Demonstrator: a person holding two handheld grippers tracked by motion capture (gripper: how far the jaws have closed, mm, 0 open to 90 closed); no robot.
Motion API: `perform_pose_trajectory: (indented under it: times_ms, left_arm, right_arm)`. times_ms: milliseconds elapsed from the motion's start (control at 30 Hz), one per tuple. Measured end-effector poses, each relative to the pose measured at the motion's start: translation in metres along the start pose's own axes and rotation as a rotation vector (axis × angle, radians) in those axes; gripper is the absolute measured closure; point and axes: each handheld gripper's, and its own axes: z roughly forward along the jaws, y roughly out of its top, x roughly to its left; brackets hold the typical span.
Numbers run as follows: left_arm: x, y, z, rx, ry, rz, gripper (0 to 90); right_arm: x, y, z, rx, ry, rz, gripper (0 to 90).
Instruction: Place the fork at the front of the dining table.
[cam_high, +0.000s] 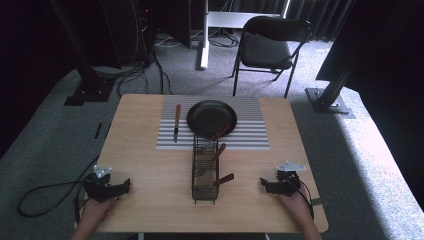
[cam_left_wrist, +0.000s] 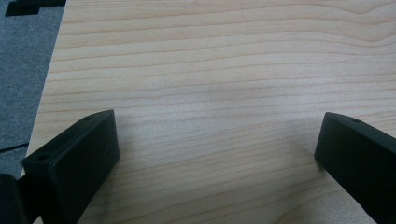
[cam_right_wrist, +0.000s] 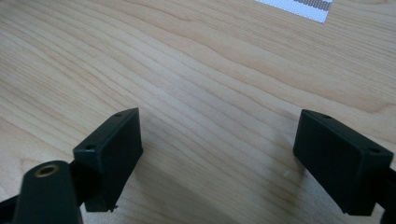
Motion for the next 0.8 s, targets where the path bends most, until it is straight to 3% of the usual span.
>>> perform_pose_trajectory:
  times_ms: [200,467,800]
  left_arm:
    - [0.0,0.0,0.0,0.0,0.0,0.0,0.0]
    - [0.0,0.0,0.0,0.0,0.0,0.0,0.0]
    - [0.0,0.0,0.0,0.0,0.0,0.0,0.0]
  right_arm:
    - [0.003,0.003,-0.002,0.035,-0.01,0.006,16.4]
    - [0.008,0.006,-0.006,0.03,-0.014,0.005,17.8]
    - [0.021,0.028,-0.016,-0.028,0.036,0.019,17.8]
